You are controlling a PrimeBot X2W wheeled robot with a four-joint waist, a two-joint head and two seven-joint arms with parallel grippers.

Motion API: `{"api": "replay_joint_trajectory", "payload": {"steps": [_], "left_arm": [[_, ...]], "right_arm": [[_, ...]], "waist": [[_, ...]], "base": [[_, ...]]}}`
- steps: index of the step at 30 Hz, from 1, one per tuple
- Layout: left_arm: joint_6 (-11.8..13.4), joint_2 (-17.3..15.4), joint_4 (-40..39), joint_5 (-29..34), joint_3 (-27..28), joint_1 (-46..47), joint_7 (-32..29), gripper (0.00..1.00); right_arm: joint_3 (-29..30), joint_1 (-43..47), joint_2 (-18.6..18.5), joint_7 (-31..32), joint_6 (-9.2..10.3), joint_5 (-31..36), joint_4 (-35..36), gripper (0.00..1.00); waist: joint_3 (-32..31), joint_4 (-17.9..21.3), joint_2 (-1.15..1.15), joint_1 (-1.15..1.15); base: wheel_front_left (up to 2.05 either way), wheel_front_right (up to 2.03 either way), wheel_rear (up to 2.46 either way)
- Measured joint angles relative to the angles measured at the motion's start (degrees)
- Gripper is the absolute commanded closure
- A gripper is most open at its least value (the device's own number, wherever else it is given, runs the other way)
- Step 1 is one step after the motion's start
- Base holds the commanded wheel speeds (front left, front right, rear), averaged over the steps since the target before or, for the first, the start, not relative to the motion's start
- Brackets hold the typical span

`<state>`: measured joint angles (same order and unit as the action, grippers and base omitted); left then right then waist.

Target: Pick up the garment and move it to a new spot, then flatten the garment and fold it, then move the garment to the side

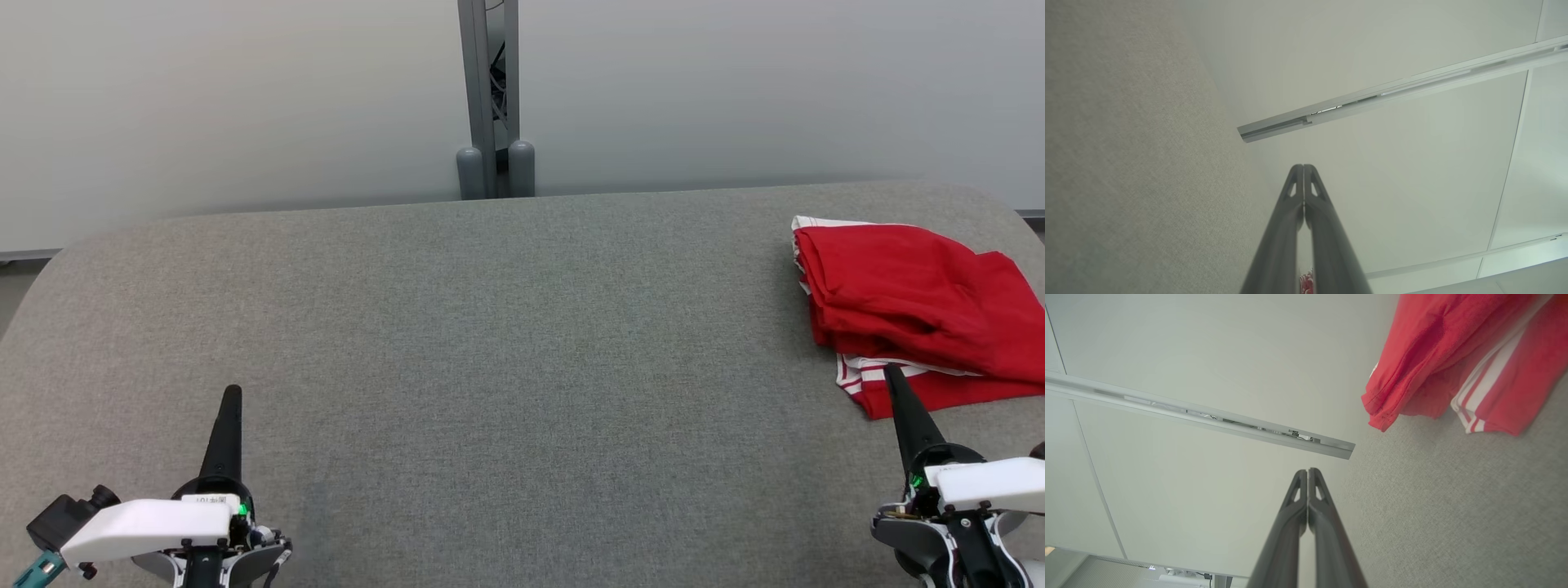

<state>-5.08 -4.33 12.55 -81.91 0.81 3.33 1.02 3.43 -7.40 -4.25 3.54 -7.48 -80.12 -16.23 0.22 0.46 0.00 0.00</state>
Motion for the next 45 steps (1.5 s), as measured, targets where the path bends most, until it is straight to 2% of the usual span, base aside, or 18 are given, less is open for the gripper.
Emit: {"api": "replay_joint_trajectory", "payload": {"steps": [32,45], "left_arm": [[-2.4,0.2,1.7,-11.7,2.8,2.8,-3.2,1.0],[-2.4,0.3,1.8,-11.8,3.1,2.8,-3.5,1.0]], "right_arm": [[2.5,-2.6,0.1,4.3,0.0,-12.9,-1.8,1.0],[2.8,-2.6,0.3,4.6,0.0,-13.1,-1.9,1.0]], "waist": [[0.0,-0.5,0.0,0.0],[0.0,-0.5,0.0,0.0]], "base": [[0.0,0.0,0.0],[0.0,0.0,0.0]]}}
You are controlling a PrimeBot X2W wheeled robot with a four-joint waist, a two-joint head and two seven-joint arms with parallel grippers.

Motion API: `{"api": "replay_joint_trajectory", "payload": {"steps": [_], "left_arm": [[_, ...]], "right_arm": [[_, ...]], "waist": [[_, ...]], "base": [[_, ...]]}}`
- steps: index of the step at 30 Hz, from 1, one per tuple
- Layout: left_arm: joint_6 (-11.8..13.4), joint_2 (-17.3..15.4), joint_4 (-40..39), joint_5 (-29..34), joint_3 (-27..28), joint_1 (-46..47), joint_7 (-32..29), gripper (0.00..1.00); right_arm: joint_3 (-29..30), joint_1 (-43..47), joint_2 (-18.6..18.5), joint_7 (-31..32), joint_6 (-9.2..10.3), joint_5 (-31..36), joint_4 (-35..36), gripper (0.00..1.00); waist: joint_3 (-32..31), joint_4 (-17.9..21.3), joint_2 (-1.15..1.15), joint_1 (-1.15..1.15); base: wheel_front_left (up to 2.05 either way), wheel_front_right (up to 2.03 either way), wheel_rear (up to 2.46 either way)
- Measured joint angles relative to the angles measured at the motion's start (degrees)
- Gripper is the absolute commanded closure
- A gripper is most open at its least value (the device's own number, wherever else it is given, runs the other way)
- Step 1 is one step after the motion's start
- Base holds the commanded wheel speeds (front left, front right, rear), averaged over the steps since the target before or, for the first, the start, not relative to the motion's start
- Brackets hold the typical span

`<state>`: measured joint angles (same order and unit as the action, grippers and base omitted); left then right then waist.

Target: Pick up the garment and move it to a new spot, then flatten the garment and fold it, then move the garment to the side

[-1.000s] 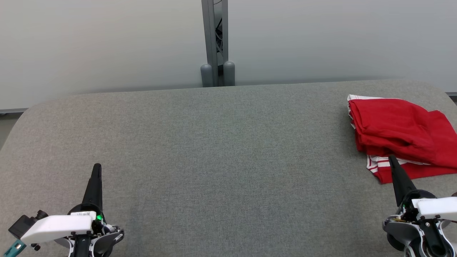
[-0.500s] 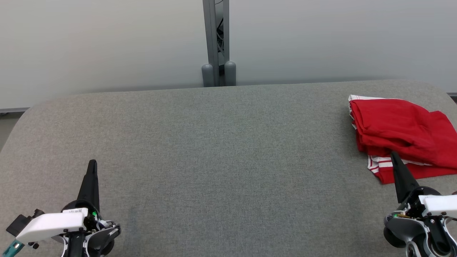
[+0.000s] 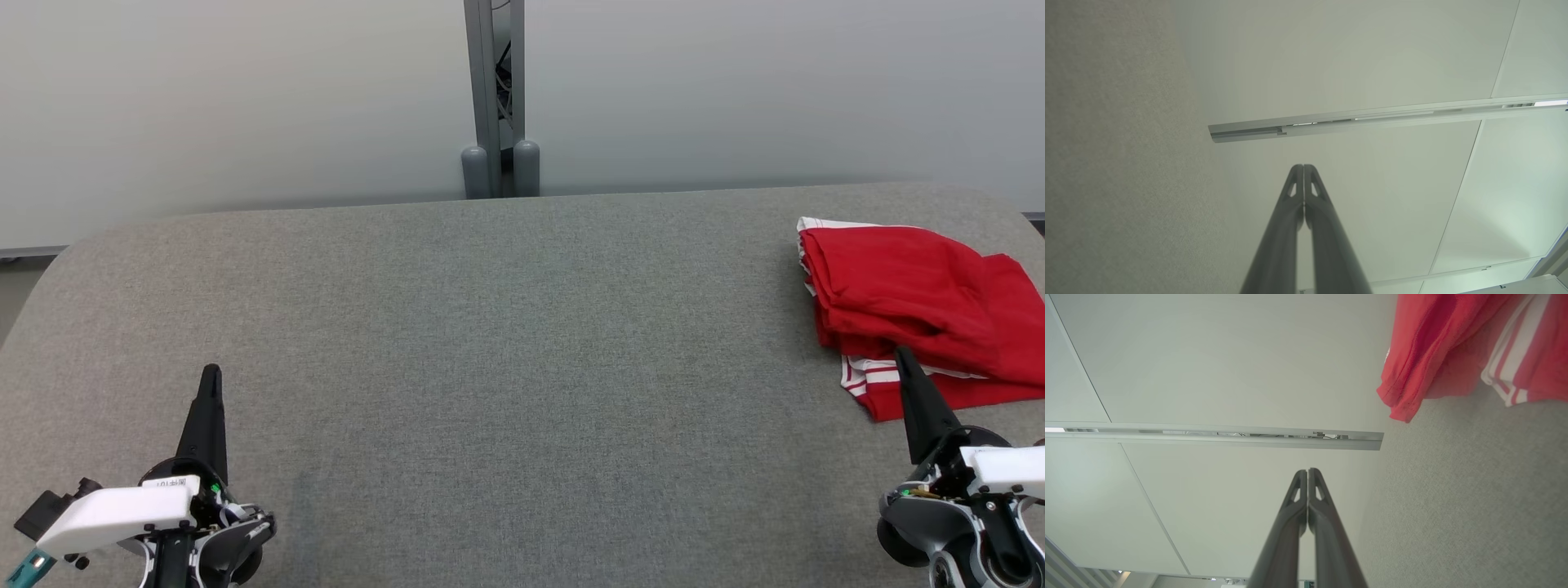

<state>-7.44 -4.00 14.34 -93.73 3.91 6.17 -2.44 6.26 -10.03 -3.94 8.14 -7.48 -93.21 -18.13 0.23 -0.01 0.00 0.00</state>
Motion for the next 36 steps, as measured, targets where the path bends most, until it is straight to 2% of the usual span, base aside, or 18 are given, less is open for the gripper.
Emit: {"api": "replay_joint_trajectory", "payload": {"steps": [36], "left_arm": [[0.0,0.5,0.0,0.4,0.6,0.0,-0.5,1.0]], "right_arm": [[0.6,0.0,0.4,0.4,0.0,0.5,0.0,1.0]], "waist": [[0.0,0.0,0.0,0.0]], "base": [[0.0,0.0,0.0]]}}
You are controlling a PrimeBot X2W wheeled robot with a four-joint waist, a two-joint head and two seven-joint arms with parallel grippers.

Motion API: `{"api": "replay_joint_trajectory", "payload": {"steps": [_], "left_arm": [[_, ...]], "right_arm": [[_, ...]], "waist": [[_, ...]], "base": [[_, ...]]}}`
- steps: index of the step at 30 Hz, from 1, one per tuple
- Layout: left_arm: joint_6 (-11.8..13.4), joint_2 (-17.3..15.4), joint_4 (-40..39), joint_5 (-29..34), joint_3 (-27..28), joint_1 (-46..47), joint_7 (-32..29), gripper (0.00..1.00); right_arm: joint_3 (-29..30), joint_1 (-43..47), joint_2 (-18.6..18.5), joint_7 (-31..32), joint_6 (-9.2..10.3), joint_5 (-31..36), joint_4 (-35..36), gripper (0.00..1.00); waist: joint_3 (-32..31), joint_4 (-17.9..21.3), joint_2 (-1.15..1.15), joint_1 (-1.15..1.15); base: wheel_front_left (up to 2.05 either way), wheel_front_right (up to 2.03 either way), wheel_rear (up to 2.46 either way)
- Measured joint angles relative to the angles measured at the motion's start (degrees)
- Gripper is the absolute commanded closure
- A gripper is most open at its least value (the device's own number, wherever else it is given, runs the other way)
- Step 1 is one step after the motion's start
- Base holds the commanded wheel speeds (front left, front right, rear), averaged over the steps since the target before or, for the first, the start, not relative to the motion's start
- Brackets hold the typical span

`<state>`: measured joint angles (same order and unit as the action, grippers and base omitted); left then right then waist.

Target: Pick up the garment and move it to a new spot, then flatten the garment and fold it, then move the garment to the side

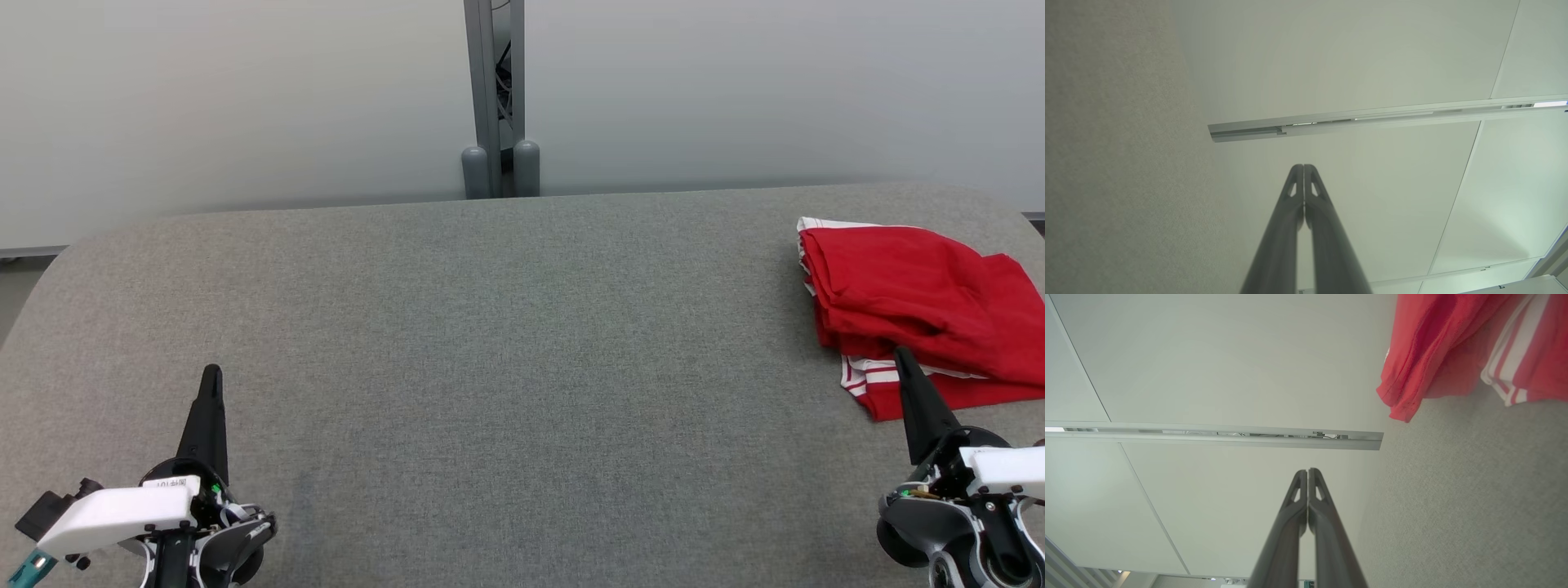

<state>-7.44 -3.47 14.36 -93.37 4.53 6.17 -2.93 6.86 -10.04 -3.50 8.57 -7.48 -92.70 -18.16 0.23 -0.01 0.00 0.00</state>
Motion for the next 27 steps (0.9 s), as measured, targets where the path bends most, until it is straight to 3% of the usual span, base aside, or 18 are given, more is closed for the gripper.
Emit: {"api": "replay_joint_trajectory", "payload": {"steps": [27], "left_arm": [[0.0,0.2,0.0,0.2,0.3,0.0,-0.2,1.0]], "right_arm": [[0.3,0.0,0.2,0.3,0.0,0.2,0.0,1.0]], "waist": [[0.0,0.0,0.0,0.0]], "base": [[0.0,0.0,0.0]]}}
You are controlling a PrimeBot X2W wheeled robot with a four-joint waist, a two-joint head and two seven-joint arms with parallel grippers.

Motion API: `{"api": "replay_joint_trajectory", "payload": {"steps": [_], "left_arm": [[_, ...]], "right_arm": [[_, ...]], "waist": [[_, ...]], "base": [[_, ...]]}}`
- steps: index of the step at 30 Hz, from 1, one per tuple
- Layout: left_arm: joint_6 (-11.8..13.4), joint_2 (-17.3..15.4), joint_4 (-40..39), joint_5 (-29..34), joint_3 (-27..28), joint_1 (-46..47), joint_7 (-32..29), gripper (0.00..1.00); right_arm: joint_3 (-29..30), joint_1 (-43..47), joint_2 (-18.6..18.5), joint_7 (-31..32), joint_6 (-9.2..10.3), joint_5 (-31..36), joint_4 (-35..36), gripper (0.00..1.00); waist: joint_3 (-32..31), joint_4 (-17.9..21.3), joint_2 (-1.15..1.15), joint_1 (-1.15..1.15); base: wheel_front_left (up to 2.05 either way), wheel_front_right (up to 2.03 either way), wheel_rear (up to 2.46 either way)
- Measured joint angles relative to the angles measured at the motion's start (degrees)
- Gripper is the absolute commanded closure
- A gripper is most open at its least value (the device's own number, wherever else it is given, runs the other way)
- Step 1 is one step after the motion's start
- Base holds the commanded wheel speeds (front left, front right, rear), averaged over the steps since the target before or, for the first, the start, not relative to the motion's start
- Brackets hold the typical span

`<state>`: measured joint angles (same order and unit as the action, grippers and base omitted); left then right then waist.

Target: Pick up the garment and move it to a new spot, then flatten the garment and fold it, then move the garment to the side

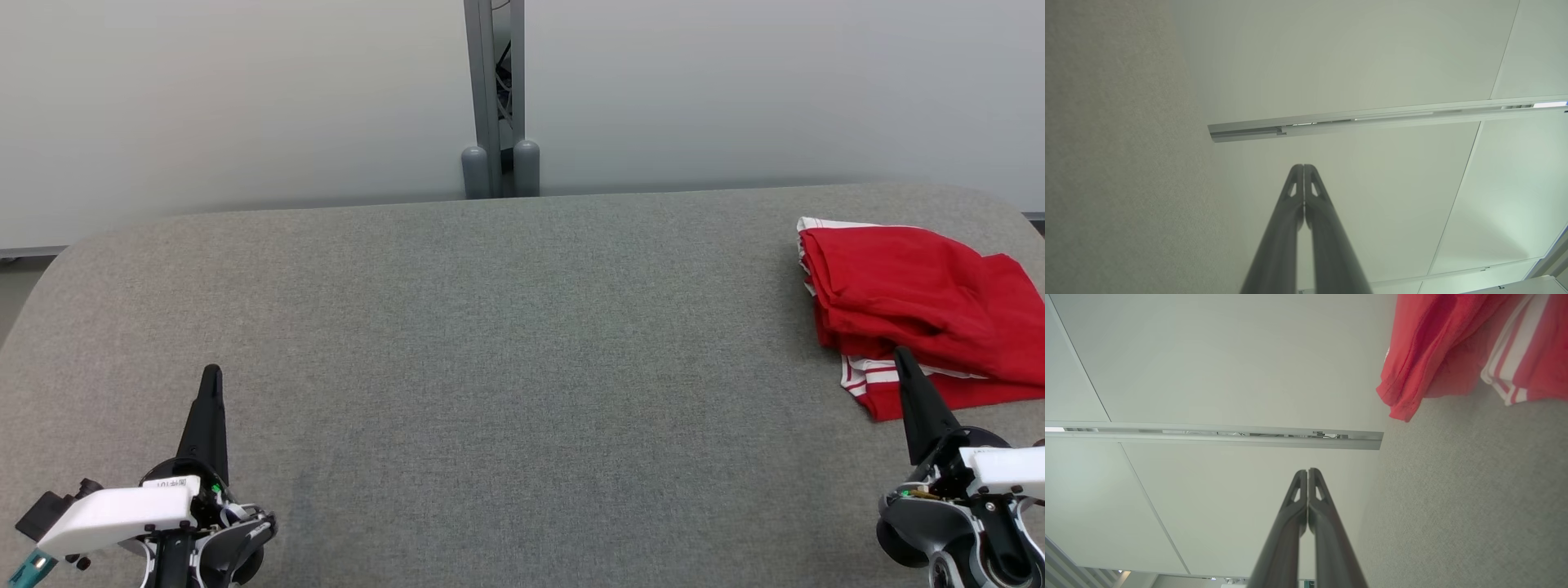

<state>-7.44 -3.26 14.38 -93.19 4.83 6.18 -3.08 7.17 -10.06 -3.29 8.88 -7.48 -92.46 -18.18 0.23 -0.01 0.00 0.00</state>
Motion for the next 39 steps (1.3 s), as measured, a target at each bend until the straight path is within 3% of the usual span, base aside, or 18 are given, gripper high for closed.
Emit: {"api": "replay_joint_trajectory", "payload": {"steps": [39], "left_arm": [[0.0,0.2,0.0,0.3,0.3,0.0,-0.3,1.0]], "right_arm": [[0.3,0.0,0.2,0.2,0.0,0.2,0.0,1.0]], "waist": [[0.0,0.0,0.0,0.0]], "base": [[0.0,0.0,0.0]]}}
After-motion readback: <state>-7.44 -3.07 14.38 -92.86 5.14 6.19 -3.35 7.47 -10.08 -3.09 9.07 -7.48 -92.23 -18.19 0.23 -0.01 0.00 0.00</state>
